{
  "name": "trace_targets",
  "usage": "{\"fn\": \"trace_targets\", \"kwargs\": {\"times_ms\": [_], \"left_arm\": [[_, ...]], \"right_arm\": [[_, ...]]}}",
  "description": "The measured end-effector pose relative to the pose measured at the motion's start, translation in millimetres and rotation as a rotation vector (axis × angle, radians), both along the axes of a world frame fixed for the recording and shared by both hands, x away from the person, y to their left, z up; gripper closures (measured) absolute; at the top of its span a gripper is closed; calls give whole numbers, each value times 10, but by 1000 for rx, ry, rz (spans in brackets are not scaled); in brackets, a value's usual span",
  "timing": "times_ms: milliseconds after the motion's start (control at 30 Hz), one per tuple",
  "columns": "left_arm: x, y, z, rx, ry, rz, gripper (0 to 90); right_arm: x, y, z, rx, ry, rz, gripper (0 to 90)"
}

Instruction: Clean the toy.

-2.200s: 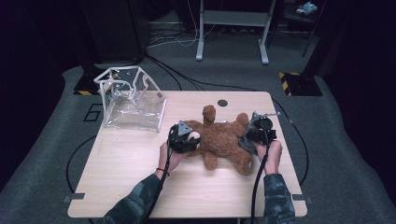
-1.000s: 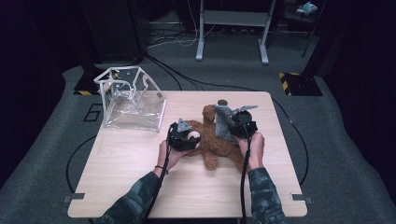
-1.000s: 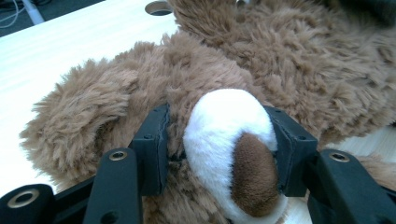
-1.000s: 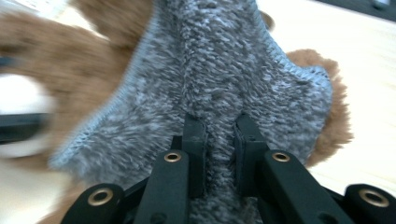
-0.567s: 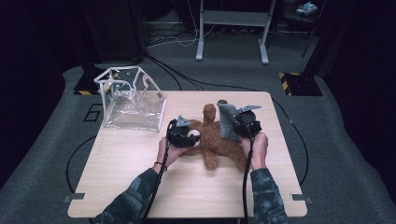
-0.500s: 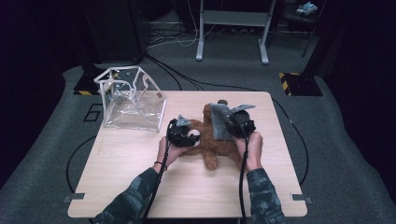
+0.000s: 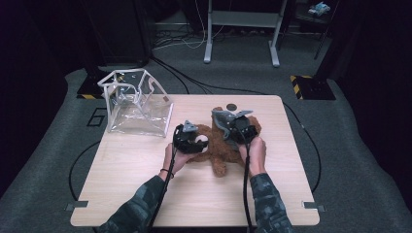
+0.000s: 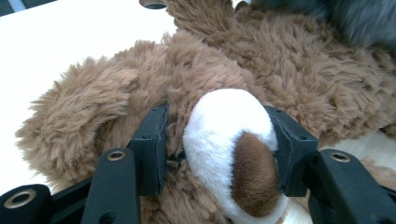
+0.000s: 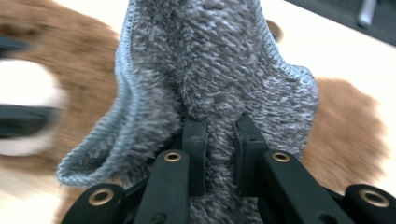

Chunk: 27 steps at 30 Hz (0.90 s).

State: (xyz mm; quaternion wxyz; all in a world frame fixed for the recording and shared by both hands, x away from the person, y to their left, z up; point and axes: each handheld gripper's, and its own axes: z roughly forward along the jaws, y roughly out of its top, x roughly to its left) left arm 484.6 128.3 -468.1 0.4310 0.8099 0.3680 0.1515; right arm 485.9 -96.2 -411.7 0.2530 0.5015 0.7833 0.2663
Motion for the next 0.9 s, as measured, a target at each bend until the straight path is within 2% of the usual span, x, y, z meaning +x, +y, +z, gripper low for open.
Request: {"fn": "trace_targets", "kwargs": {"times_ms": [33, 100, 200, 300, 333, 367, 400, 467, 500, 567, 600, 633, 667, 767, 800, 900], "left_arm": [[0, 0, 0, 0, 0, 0, 462], [-3, 2, 1, 1, 2, 0, 461], [-2, -4, 0, -3, 0, 5, 460], [-4, -3, 4, 6, 0, 3, 459], [-8, -2, 7, 7, 0, 7, 458], [-8, -2, 7, 7, 0, 7, 457], [-9, 2, 5, 1, 0, 12, 457], [-11, 1, 5, 1, 0, 13, 456], [-15, -3, 6, 4, 2, 11, 456], [-13, -4, 14, 18, -1, 11, 455], [-8, -3, 17, 18, 2, 8, 454], [-7, -3, 19, 19, 3, 7, 453], [-12, -3, 19, 20, 1, 9, 453], [-20, -11, 11, 13, -5, 10, 453], [-23, -15, 15, 21, -5, 4, 452], [-29, -16, 19, 21, -8, 4, 452]], "right_arm": [[3, -76, -20, -7, 0, -20, 782], [10, -215, -69, 15, 9, -51, 782], [10, -297, -109, -11, 13, -79, 782], [-9, -359, -109, 19, 12, -90, 780], [-70, -311, -26, 36, -16, -83, 779], [-70, -311, -26, 36, -16, -83, 779], [-155, -179, 83, 58, -54, -33, 778], [-227, 22, 160, 71, -57, 42, 776], [-227, 22, 160, 71, -57, 42, 776], [-254, 260, 154, 64, -36, 118, 774], [-248, 366, 120, 46, -26, 141, 772], [-223, 462, 60, -7, -21, 156, 772], [-172, 503, -39, -18, -8, 142, 772], [-126, 431, -100, 4, -9, 136, 775], [-126, 333, -103, 43, 3, 131, 776], [-151, 253, -78, 57, 5, 108, 775]]}}
